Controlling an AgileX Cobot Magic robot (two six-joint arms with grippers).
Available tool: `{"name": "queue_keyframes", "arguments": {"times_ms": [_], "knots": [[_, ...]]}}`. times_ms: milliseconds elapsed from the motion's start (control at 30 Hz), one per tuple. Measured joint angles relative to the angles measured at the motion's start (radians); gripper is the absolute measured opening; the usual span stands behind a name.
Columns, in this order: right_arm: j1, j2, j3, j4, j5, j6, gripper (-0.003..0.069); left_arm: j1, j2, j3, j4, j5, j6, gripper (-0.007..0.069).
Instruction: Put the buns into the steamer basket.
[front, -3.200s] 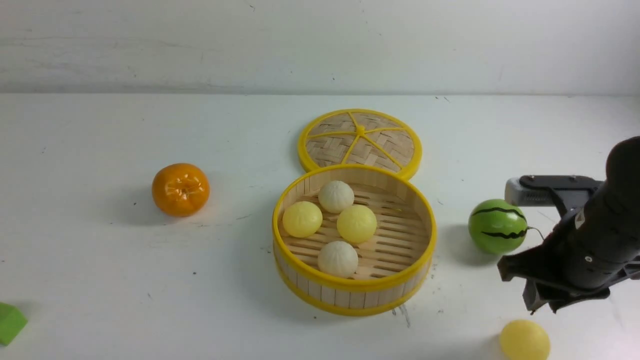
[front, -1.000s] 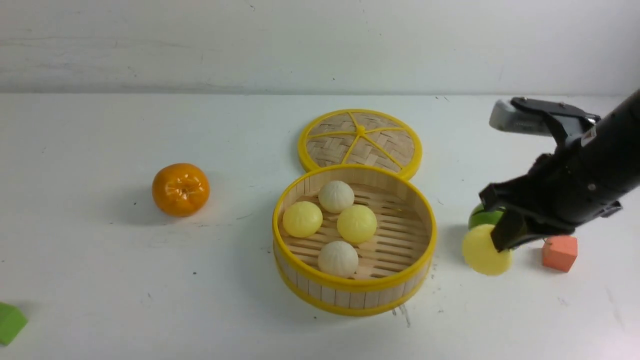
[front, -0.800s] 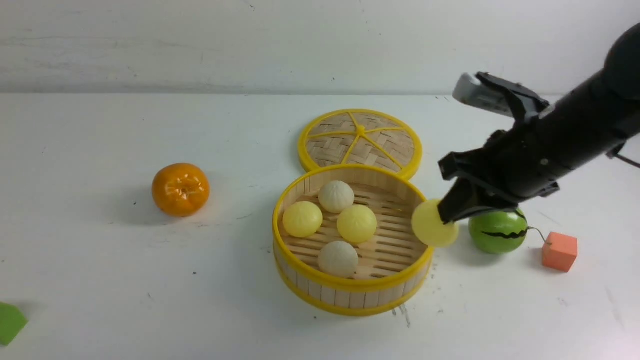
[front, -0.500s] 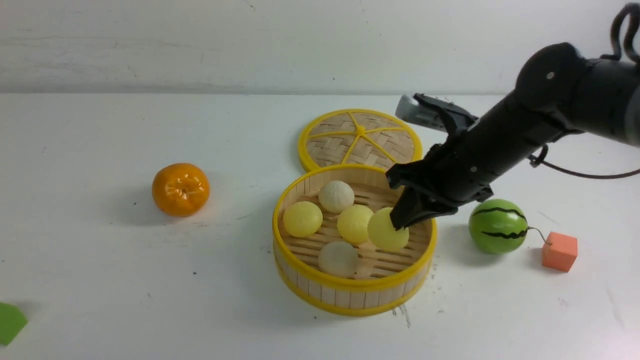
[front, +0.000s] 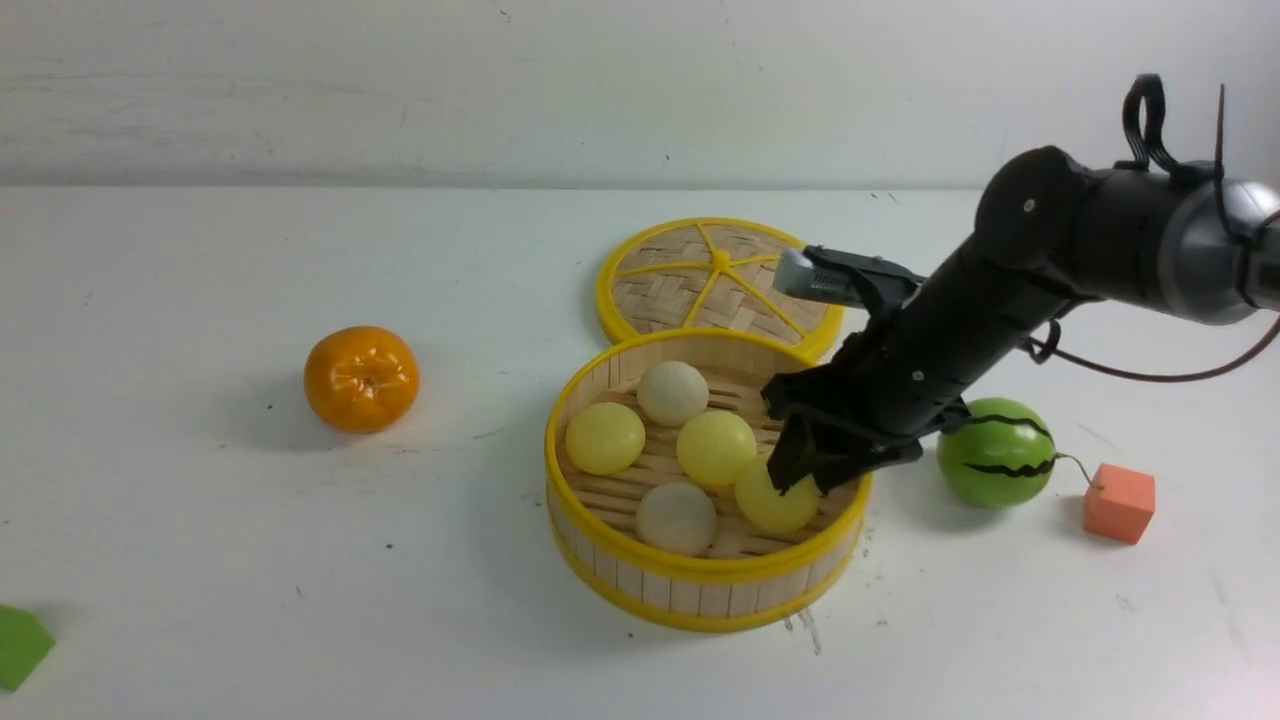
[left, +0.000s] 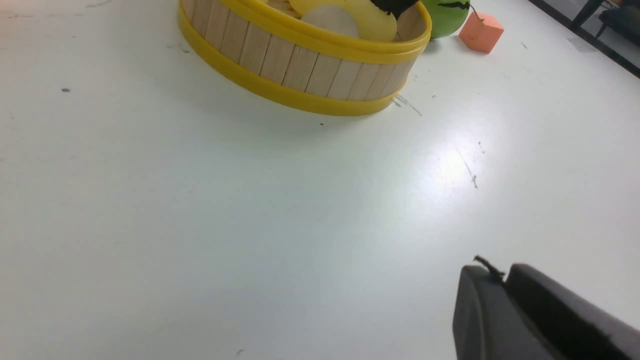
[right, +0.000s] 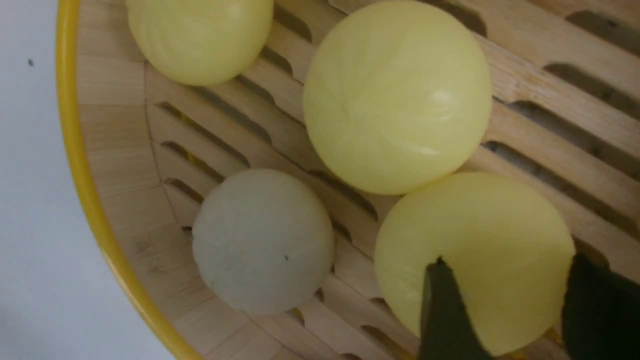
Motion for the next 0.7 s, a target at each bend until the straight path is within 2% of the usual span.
{"name": "queue_keyframes", "arguments": {"times_ms": [67,167,200,300,333,400,433,467,500,567,600,633,700], "knots": [[0.000,-0.041,-0.022,-0.015,0.068,0.011,0.0470,0.000,0.000,0.000,0.000,0.001,0.000,0.0057],[0.000,-0.101,-0.031,-0.043,0.137,0.028,0.0501,0.000,0.000,0.000,0.000,0.001,0.000,0.0057],[0.000,-0.164,-0.032,-0.086,0.196,0.050,0.0500,0.000,0.000,0.000,0.000,0.002,0.000,0.0059],[0.000,-0.355,0.016,-0.223,0.276,0.123,0.0418,0.000,0.000,0.000,0.000,0.002,0.000,0.0064],[0.000,-0.355,0.016,-0.223,0.276,0.128,0.0409,0.000,0.000,0.000,0.000,0.002,0.000,0.0065],[0.000,-0.508,0.099,-0.295,0.291,0.186,0.0307,0.000,0.000,0.000,0.000,0.002,0.000,0.0068],[-0.001,-0.583,0.149,-0.316,0.288,0.222,0.0232,0.000,0.000,0.000,0.000,0.002,0.000,0.0069],[-0.001,-0.644,0.192,-0.325,0.278,0.246,0.0179,0.000,0.000,0.000,0.000,0.002,0.000,0.0070],[-0.001,-0.668,0.209,-0.327,0.270,0.246,0.0169,0.000,0.000,0.000,0.000,0.002,0.000,0.0071],[-0.001,-0.805,0.317,-0.333,0.218,0.302,0.0046,0.000,0.000,0.000,0.000,0.002,0.000,0.0073],[-0.001,-0.816,0.317,-0.333,0.218,0.306,0.0037,0.000,0.000,0.000,0.000,0.002,0.000,0.0073],[-0.001,-0.888,0.370,-0.333,0.193,0.327,-0.0003,0.000,0.000,0.000,0.000,0.002,0.000,0.0075],[-0.001,-0.982,0.437,-0.338,0.174,0.340,-0.0018,0.000,0.000,0.000,0.000,0.002,0.000,0.0076]]}}
